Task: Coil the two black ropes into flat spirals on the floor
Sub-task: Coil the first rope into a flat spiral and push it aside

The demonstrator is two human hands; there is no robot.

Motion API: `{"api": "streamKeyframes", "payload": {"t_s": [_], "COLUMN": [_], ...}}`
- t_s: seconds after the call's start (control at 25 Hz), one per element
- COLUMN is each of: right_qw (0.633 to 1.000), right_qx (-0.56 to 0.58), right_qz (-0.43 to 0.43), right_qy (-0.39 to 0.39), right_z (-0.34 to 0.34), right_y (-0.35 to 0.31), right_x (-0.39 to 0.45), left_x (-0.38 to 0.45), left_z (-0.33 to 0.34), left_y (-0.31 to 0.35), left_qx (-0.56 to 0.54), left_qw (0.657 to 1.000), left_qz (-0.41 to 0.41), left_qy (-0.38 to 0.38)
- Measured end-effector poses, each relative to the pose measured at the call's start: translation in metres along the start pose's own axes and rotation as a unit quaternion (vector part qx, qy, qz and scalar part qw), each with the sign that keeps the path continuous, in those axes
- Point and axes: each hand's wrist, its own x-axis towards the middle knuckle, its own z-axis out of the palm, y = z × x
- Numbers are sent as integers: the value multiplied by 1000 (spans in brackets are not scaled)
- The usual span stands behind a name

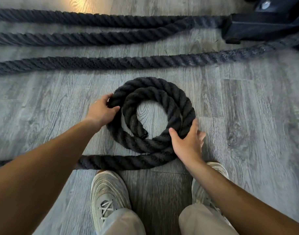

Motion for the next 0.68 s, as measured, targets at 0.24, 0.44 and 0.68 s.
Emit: {"api": "streamKeyframes", "payload": {"t_s": [0.24, 0.44, 0.68], "right_qw": [998, 996, 990], "right_qx": [27, 8, -140], "right_qz": [-62, -64, -25], "right_qy": [-13, 55, 16], "right_z": [-12, -24, -2], "right_y": [-15, -41, -41], "right_x": [33, 63, 39], "left_x": [-34, -67, -72], "left_z": [4, 13, 25], "left_y": [-13, -36, -27], "left_qx": [28, 69, -104], "left_qw": [996, 990, 975], "left_qz": [-54, -109, -193], "left_qy": [64, 59, 20]}}
